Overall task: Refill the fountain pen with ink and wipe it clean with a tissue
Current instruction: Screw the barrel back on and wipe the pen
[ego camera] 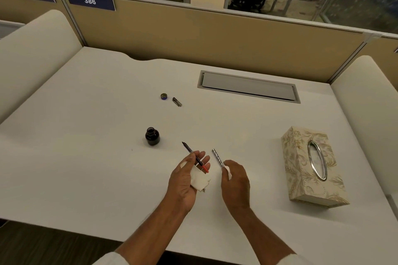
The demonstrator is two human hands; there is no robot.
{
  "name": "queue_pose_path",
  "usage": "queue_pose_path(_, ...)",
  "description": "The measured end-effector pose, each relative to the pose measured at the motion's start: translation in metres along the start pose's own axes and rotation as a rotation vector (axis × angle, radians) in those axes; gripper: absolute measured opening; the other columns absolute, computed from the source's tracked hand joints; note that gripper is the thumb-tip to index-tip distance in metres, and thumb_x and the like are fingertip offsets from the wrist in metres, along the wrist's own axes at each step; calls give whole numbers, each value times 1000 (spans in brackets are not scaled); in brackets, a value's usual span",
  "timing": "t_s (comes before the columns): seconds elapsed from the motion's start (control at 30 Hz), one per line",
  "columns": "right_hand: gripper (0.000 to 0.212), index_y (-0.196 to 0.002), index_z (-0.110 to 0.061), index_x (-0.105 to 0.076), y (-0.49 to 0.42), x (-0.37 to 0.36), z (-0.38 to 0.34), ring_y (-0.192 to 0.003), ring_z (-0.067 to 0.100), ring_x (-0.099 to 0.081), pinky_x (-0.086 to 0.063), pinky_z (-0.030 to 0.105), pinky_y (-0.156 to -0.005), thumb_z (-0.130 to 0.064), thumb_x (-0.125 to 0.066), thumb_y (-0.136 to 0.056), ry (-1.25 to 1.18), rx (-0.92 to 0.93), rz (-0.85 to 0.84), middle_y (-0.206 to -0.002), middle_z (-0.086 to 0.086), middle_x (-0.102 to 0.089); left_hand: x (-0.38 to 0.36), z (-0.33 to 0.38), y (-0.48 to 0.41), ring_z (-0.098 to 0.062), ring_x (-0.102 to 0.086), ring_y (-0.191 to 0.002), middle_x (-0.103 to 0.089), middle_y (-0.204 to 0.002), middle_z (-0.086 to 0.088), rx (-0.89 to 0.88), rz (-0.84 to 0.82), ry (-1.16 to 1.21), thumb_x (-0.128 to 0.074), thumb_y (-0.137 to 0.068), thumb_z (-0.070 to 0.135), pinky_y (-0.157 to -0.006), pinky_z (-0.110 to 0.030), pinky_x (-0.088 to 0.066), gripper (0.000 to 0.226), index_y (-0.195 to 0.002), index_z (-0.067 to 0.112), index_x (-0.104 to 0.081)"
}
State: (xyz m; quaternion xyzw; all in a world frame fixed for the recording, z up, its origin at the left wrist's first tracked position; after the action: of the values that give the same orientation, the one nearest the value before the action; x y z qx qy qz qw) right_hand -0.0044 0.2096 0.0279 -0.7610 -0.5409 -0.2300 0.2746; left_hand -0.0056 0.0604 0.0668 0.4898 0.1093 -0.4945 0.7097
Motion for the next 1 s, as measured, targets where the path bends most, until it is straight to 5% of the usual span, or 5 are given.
queue_pose_path(0.4,13,-99,-9,-70,-19,-24,6,-87,27,-60,-51,37,-71,-2,-66,-89,162,4,-29,-92,4,-70,7,-3,-17,-34,-72,-109,-77,-111,-16,21,5,4,-58,-101,14,-91,-43,-57,18,-110,4,-70)
queue_pose_path(0.77,18,-103,-5,-72,-24,-28,2,-85,32,-64,-55,42,-73,3,-65,-88,184,13,3,-93,10,-72,8,-1,-22,-35,-71,-109,-76,-112,-18,15,21,-8,-57,-102,12,-93,-44,-56,19,-113,2,-69)
queue_pose_path(1.0,18,-101,-10,-70,4,12,-36,-86,11,-63,-55,23,-78,4,-68,-89,-131,140,62,-95,-3,-67,2,5,-21,-27,-77,-96,-77,-110,-16,12,5,37,-58,-102,13,-81,-38,-63,17,-111,5,-69)
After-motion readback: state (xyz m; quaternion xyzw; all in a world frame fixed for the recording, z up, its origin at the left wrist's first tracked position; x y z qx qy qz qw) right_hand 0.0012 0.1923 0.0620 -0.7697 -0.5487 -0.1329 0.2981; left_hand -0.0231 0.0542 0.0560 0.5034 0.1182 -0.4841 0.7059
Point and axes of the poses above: each hand's wrist, its own y-axis away from the middle knuckle, its own x-axis out of the back of the hand, z = x × y, the point moved 2 cm from there along -y, towards the middle knuckle
